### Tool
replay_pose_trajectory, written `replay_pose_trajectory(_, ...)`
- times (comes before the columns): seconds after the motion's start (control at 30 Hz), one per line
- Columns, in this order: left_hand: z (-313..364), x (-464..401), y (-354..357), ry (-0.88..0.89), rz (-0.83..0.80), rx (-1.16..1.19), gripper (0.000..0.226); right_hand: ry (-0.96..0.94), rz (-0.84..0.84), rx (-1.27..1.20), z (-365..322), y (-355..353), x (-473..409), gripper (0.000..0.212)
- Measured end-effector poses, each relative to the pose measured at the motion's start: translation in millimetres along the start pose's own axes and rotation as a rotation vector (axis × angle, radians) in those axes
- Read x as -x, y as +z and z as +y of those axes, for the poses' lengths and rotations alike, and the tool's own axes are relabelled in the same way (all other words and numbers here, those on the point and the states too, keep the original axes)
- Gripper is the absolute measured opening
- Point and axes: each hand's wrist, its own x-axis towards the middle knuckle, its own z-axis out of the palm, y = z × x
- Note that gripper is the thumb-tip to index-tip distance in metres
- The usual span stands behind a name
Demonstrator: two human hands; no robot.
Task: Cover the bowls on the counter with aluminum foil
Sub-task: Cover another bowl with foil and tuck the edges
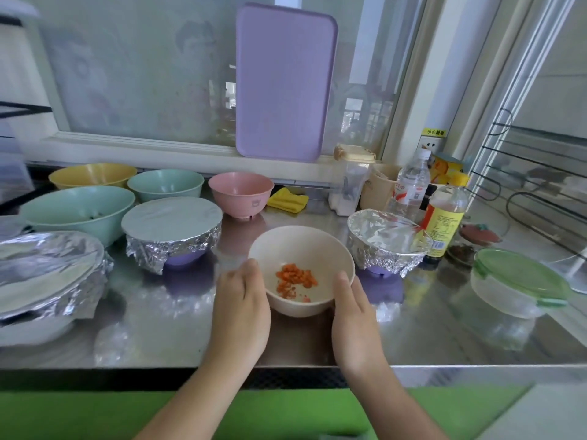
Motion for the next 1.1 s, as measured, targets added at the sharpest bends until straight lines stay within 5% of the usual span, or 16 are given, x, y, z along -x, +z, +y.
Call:
replay_pose_trajectory(0.23,-6.3,6.6,-2.5,0.021,0.019,0.051,0.045,0.154,-0.07,-0.266,27.4,3.3,-15.0,0.088)
replay_pose_trajectory(0.33,-7.8,6.6,-5.6,0.005,0.035,0.091,0.047,0.174,-0.093,-0.424,34.3,-1.2,-19.0,0.093)
replay_pose_trajectory(0.5,-10.4,27.2,-21.4,0.002,0.083,0.205,0.018,0.069,0.23,-0.403,15.1,-11.5,10.8,0.044)
replay_pose_trajectory(0.63,-29.1,73.0,-56.9,-0.047,-0.029,0.35,0.01,-0.128,0.383,-0.229,4.0,-4.6,72.1,0.008)
replay_pose_trajectory(0.73,-63.1,115.8,-94.6,-0.233,-0.051,0.364,0.013,-0.184,0.17,-0.056,9.1,24.0,112.3,0.042)
replay_pose_trajectory(0.83,-97.1,147.0,-145.6,-0.336,0.021,0.263,0.015,-0.239,-0.133,0.05,12.5,79.2,146.5,0.053)
replay_pose_trajectory(1.1,-83.4,125.0,-309.4,-0.111,0.608,0.15,0.04,-0.68,-0.596,0.171,-61.8,262.9,209.2,0.025)
